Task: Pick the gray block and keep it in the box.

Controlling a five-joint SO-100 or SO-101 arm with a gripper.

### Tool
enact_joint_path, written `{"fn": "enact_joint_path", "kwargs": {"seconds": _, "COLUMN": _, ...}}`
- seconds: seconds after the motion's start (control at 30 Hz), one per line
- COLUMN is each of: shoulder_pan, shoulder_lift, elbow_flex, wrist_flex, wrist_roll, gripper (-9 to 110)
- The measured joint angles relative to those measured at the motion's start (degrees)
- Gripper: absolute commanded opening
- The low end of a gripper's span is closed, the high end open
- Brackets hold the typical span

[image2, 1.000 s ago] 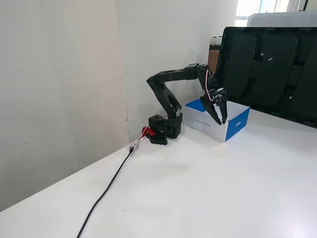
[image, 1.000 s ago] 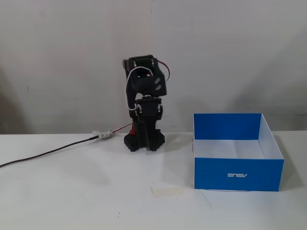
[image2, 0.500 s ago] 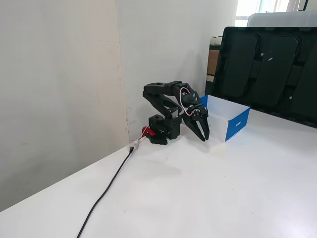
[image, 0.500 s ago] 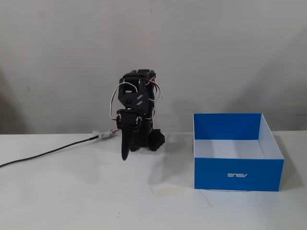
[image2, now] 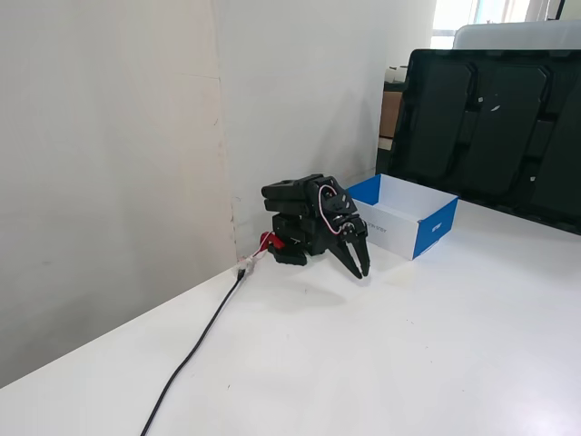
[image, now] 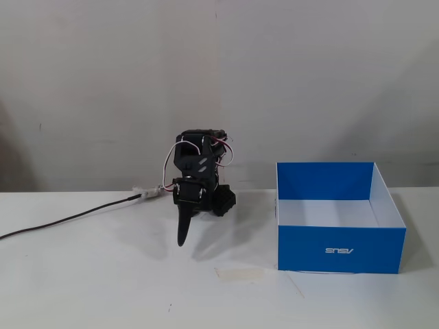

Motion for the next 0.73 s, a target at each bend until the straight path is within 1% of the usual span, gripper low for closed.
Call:
{"fn": "enact_joint_path", "kwargs": {"seconds": 0.2, "shoulder_pan": -0.1, "shoulder_lift": 0.0, "elbow_flex": 0.0, "wrist_flex": 0.0, "wrist_roll": 0.0, "gripper": 0}}
{"fn": "enact_joint_path", "kwargs": {"seconds": 0.3, "shoulder_pan": 2.2, "shoulder_lift": 0.0, "elbow_flex": 0.0, "wrist_flex": 0.0, "wrist_roll": 0.0, "gripper": 0}}
{"fn": "enact_joint_path", "kwargs": {"seconds": 0.73, "shoulder_pan": 1.8, "shoulder_lift": 0.0, "elbow_flex": 0.0, "wrist_flex": 0.0, "wrist_roll": 0.0, "gripper": 0}}
